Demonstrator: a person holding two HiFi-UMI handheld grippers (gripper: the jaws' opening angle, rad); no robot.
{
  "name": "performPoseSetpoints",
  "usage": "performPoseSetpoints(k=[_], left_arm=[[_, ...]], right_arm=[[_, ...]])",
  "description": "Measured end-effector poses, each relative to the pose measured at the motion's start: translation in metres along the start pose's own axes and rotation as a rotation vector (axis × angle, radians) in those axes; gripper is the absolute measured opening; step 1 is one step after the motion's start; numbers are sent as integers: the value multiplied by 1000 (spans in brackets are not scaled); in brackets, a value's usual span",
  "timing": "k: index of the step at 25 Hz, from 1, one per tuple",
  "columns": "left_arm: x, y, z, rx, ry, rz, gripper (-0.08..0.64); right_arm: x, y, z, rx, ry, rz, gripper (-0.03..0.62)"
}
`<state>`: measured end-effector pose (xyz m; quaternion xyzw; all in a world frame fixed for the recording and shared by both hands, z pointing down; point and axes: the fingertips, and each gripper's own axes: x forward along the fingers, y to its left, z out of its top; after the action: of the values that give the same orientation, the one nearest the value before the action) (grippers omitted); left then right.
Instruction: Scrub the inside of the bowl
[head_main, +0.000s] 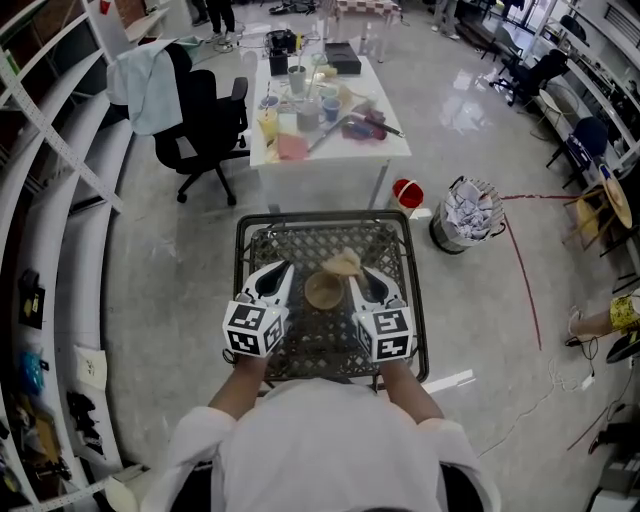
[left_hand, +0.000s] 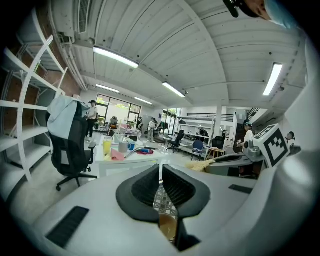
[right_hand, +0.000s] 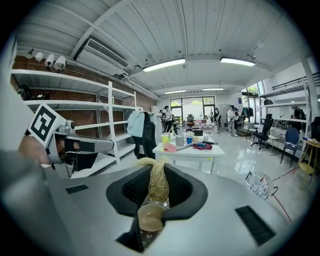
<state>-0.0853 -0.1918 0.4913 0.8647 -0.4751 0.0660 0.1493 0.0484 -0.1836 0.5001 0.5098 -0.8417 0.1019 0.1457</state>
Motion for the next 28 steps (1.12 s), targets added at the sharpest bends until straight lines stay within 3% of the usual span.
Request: performPoseSetpoints(k=[28], left_arm=[[-8,-11,-3,-12,-11,6,43]], right_arm=[[-10,-3,-12,13,16,-14,87]])
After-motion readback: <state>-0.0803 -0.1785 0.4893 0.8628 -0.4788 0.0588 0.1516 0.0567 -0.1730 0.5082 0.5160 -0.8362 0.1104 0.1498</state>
